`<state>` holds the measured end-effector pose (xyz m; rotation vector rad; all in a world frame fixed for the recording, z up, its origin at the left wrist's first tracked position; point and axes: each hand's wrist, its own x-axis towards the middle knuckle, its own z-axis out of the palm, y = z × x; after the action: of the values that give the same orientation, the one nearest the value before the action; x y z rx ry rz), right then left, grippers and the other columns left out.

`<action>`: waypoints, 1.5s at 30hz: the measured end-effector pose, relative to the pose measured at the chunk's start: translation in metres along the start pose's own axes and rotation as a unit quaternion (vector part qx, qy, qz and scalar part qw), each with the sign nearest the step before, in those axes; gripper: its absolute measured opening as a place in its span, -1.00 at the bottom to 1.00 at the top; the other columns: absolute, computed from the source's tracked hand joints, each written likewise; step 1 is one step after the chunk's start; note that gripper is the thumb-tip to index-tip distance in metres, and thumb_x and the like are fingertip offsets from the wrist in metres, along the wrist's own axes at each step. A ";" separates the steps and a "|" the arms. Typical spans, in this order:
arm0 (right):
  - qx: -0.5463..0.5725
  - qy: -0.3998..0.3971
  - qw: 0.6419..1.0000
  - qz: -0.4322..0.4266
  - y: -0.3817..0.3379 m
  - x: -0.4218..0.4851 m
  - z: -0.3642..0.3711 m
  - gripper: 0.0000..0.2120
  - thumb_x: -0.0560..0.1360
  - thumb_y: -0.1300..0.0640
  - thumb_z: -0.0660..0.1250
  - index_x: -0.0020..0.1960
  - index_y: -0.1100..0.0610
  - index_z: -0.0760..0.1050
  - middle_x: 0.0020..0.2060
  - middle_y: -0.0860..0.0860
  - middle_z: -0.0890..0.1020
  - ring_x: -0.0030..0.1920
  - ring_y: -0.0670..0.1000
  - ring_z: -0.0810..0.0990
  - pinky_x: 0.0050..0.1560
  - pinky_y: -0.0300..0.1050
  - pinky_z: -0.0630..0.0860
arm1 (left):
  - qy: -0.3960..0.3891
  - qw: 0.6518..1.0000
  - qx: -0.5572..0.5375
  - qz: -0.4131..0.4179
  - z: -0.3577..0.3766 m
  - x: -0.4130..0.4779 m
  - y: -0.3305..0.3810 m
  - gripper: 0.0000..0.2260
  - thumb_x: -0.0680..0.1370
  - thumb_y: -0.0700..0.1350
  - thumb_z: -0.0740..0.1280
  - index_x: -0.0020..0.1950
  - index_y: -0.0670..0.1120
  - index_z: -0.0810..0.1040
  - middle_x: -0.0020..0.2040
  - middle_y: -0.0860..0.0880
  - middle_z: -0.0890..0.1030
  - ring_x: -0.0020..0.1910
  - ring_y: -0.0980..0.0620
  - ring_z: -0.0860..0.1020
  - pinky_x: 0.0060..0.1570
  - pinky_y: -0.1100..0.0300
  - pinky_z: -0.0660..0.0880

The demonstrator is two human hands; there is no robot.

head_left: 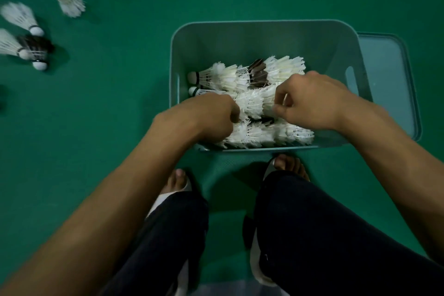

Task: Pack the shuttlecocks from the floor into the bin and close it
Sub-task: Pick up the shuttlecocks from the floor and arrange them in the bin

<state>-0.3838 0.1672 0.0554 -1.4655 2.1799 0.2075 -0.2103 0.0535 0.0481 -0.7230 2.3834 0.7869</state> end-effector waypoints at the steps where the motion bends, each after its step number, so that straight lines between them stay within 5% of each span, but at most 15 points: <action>1: 0.006 0.007 1.000 -0.007 -0.004 -0.002 -0.006 -0.82 0.52 -0.14 0.33 -0.05 -0.05 0.59 -0.06 0.02 0.69 0.01 0.14 0.61 0.02 0.03 0.59 | 0.018 1.000 -0.005 0.010 -0.006 -0.008 -0.004 -0.66 0.58 -0.25 0.24 0.25 0.04 0.63 0.23 -0.05 0.62 0.11 -0.03 0.56 0.18 0.10 0.48; 6: 0.059 0.067 0.994 -0.067 -0.043 -0.001 -0.041 -0.81 0.52 -0.10 0.35 -0.03 -0.02 0.65 -0.15 -0.05 0.71 0.01 0.09 0.60 0.08 0.11 0.60 | 0.247 0.965 -0.068 0.048 -0.037 -0.047 -0.029 -0.80 0.57 -0.17 0.30 0.13 0.02 0.64 0.00 0.02 0.70 -0.08 -0.01 0.60 0.00 0.11 0.53; 10: 0.097 0.125 0.979 -0.126 -0.084 0.017 -0.066 -0.73 0.53 -0.03 0.38 0.20 -0.01 0.63 -0.05 -0.05 0.71 -0.05 0.03 0.65 0.10 0.07 0.61 | 0.366 0.927 -0.086 0.001 -0.046 -0.054 -0.057 -0.81 0.52 -0.08 0.30 0.09 0.05 0.61 0.01 0.10 0.68 -0.04 -0.03 0.62 -0.02 -0.03 0.58; 17: 0.103 0.157 0.962 -0.200 -0.168 0.080 -0.081 -0.59 0.46 -0.12 0.28 0.28 -0.12 0.55 0.01 -0.13 0.67 -0.01 0.01 0.65 0.10 0.07 0.58 | 0.381 0.910 -0.128 -0.103 -0.035 -0.044 -0.136 -0.75 0.47 0.01 0.31 0.13 0.06 0.58 0.11 0.01 0.62 0.02 -0.06 0.63 0.03 -0.07 0.57; 25: -0.002 0.019 0.973 -0.231 -0.260 0.198 -0.070 -0.54 0.52 -0.05 0.37 0.41 -0.05 0.48 0.21 0.04 0.64 0.27 0.15 0.56 0.28 0.02 0.49 | 0.345 0.863 -0.203 -0.308 -0.008 -0.031 -0.263 -0.61 0.52 0.02 0.40 0.30 -0.10 0.52 0.23 -0.18 0.49 0.21 -0.24 0.50 0.20 -0.09 0.48; 30: -0.049 -0.073 0.959 -0.269 -0.340 0.276 -0.044 -0.51 0.58 -0.12 0.32 0.41 0.12 0.45 0.36 0.14 0.52 0.36 0.17 0.47 0.30 -0.04 0.39 | 0.364 0.746 -0.198 -0.521 0.014 -0.046 -0.348 -0.41 0.48 0.07 0.44 0.36 -0.22 0.35 0.35 -0.23 0.40 0.32 -0.29 0.39 0.23 -0.14 0.40; 35: 0.108 0.040 0.949 -0.292 -0.407 0.333 -0.012 -0.75 0.51 0.03 0.40 0.08 0.12 0.45 0.08 0.09 0.51 0.10 0.12 0.48 0.07 0.00 0.43 | 0.432 0.629 -0.185 -0.619 0.016 -0.055 -0.431 -0.18 0.44 0.18 0.48 0.48 -0.27 0.25 0.46 -0.22 0.31 0.38 -0.25 0.35 0.27 -0.18 0.38; 40: 0.173 0.040 0.958 -0.223 -0.444 0.355 0.014 -0.72 0.43 0.12 0.45 0.09 0.11 0.47 -0.03 0.07 0.60 -0.05 0.10 0.56 -0.04 0.01 0.54 | 0.472 0.583 -0.273 -0.603 0.016 -0.061 -0.471 -0.57 0.50 0.15 0.45 0.16 -0.17 0.63 0.18 -0.16 0.57 0.18 -0.18 0.54 0.08 0.01 0.49; 43: 0.133 0.034 0.975 -0.175 -0.431 0.363 0.008 -0.83 0.32 0.12 0.45 -0.15 0.20 0.59 -0.27 0.11 0.62 -0.22 0.13 0.60 -0.29 -0.05 0.51 | 0.534 0.476 -0.436 -0.546 0.001 -0.060 -0.471 -0.72 0.45 0.11 0.50 -0.18 -0.12 0.68 -0.27 -0.04 0.62 -0.26 -0.03 0.56 -0.20 0.20 0.41; 45: 0.068 -0.035 0.987 -0.145 -0.413 0.364 -0.017 -0.81 0.32 0.12 0.47 -0.20 0.23 0.55 -0.32 0.12 0.57 -0.31 0.12 0.54 -0.41 -0.15 0.40 | 0.548 0.436 -0.563 -0.439 -0.023 -0.051 -0.460 -0.75 0.43 0.05 0.55 -0.29 -0.08 0.63 -0.32 0.03 0.61 -0.35 0.07 0.51 -0.26 0.23 0.42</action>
<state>-0.1244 -0.3087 -0.0452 -1.6466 1.8604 0.0084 0.1057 -0.2620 -0.0763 -3.4719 1.0590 1.5478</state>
